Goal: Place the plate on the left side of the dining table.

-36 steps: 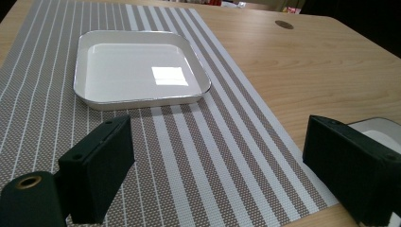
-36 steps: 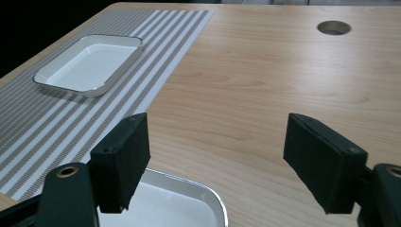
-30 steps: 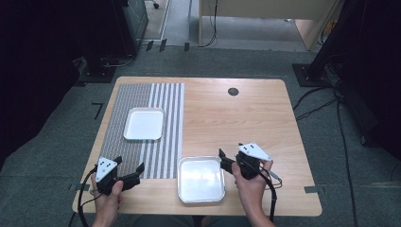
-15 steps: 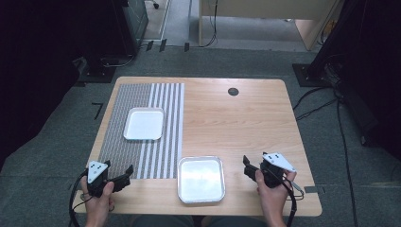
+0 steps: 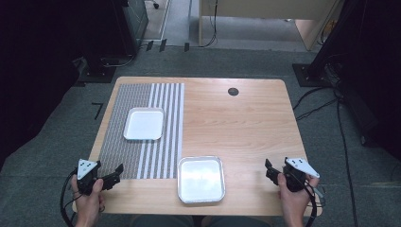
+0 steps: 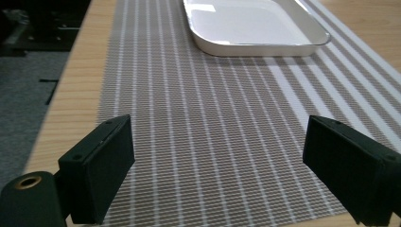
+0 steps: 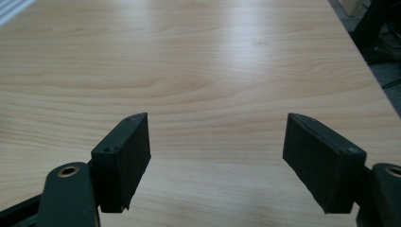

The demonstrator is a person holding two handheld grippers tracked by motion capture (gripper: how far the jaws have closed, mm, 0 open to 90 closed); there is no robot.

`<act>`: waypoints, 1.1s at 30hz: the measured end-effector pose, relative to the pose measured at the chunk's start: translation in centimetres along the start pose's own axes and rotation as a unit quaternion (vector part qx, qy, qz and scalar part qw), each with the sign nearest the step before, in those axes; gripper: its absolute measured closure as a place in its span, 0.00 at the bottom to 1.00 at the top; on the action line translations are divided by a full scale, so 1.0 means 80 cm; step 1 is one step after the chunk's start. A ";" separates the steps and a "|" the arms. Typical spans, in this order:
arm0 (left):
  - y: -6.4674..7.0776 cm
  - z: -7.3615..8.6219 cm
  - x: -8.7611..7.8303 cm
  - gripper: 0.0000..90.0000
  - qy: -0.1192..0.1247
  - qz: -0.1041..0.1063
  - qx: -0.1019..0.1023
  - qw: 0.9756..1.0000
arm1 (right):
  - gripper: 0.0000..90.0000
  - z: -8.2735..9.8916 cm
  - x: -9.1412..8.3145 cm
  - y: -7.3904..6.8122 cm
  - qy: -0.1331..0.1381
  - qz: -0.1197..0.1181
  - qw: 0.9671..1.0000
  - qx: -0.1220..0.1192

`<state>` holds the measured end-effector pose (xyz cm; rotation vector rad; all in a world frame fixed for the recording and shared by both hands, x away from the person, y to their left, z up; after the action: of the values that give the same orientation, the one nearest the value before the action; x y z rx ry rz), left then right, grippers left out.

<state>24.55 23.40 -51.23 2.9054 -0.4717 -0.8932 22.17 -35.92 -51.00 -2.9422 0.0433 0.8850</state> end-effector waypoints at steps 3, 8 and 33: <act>-0.012 0.000 -0.006 0.11 0.001 -0.012 0.008 1.000 | 0.27 0.006 0.003 0.017 -0.006 0.015 1.000 -0.002; -0.024 0.001 -0.009 0.11 -0.001 -0.020 0.005 1.000 | 0.27 0.010 0.004 0.035 -0.011 0.020 1.000 0.003; -0.033 0.015 0.012 0.12 -0.088 -0.035 0.035 0.995 | 0.24 0.029 0.012 0.067 -0.075 0.043 0.996 -0.021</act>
<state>25.34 25.65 -53.11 2.9370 -0.4216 -1.1716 21.47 -41.11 -53.79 -2.9220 0.1442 1.1306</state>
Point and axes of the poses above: each handheld gripper's, and its own axes: x roughly forward along the jaws, z roughly out of its underside, y roughly to its right, the point moved 2 cm from there along x, roughly forward along the jaws, and after that the axes turned 5 degrees about z, right-handed, at the moved point
